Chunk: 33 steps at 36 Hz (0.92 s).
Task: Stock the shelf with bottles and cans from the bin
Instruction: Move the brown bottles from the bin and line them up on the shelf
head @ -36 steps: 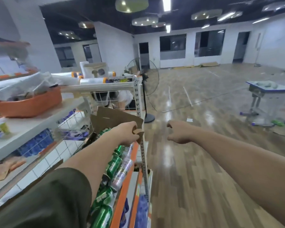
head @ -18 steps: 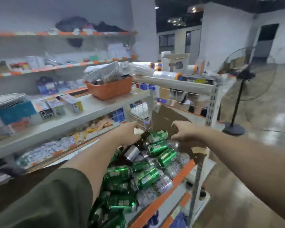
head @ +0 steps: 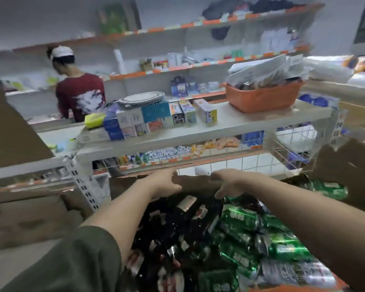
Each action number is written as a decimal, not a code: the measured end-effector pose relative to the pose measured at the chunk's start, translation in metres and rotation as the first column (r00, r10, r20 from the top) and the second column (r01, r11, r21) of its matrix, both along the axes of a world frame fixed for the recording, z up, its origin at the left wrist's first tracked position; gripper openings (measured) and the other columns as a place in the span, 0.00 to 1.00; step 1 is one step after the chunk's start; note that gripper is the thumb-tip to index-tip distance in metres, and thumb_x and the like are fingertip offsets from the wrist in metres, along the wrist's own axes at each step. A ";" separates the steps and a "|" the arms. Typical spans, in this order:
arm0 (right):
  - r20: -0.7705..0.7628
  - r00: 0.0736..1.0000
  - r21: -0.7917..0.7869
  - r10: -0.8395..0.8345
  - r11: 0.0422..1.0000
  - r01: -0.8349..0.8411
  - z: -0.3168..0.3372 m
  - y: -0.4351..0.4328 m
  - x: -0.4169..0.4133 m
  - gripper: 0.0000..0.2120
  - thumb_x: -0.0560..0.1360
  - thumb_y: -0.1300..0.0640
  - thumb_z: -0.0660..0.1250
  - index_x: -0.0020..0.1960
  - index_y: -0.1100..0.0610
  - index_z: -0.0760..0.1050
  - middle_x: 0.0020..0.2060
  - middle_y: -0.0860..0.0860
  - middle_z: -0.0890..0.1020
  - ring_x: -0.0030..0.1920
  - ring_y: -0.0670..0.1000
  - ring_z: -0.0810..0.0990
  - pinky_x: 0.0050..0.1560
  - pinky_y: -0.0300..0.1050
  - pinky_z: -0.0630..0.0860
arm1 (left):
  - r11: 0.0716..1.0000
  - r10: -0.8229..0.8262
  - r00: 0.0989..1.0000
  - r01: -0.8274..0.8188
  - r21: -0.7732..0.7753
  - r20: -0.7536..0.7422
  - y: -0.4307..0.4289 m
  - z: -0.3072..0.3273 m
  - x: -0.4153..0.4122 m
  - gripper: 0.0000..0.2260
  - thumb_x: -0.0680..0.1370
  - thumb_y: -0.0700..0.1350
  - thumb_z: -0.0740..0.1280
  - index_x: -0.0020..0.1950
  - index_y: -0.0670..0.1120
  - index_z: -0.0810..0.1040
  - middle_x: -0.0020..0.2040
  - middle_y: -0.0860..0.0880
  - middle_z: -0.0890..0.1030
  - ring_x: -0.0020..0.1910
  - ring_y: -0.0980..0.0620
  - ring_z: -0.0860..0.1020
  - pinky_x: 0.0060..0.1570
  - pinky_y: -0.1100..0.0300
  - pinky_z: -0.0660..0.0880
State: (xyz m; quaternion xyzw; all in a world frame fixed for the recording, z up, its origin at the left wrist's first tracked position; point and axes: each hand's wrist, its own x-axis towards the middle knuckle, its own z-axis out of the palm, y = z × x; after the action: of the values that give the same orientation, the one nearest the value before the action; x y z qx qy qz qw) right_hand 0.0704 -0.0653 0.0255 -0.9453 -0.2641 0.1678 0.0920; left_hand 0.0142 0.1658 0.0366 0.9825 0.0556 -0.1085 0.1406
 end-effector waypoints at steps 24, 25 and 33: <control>0.218 0.472 -0.356 0.854 0.520 -0.776 -0.129 0.071 -0.031 0.20 0.70 0.48 0.72 0.60 0.49 0.75 0.57 0.48 0.79 0.62 0.56 0.70 0.58 0.53 0.67 | 0.956 0.252 0.932 -0.281 -0.082 -0.261 0.027 -0.133 -0.061 0.21 0.80 0.47 0.69 0.72 0.47 0.70 0.67 0.44 0.78 0.64 0.44 0.77 0.58 0.58 0.71; 0.247 0.476 -0.356 0.844 0.536 -0.766 -0.124 0.070 -0.030 0.19 0.70 0.48 0.73 0.59 0.49 0.75 0.56 0.48 0.80 0.62 0.56 0.71 0.58 0.53 0.68 | 0.955 0.256 0.936 -0.284 -0.087 -0.242 0.028 -0.127 -0.061 0.21 0.80 0.48 0.69 0.72 0.48 0.71 0.66 0.44 0.78 0.63 0.45 0.78 0.58 0.58 0.73; 0.234 0.751 -0.209 0.618 0.786 -0.581 -0.066 0.049 -0.009 0.27 0.75 0.45 0.68 0.71 0.47 0.64 0.66 0.50 0.76 0.66 0.56 0.73 0.60 0.55 0.73 | 0.962 0.230 0.973 -0.227 -0.153 -0.002 0.009 -0.067 -0.038 0.12 0.84 0.49 0.63 0.65 0.48 0.79 0.60 0.44 0.83 0.58 0.43 0.80 0.49 0.58 0.73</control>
State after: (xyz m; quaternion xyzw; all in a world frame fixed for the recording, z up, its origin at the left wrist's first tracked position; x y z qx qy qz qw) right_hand 0.0616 -0.0161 -0.0404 -0.8280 -0.5532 0.0638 -0.0650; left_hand -0.0237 0.1750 -0.0304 0.9568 0.1590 -0.0876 0.2270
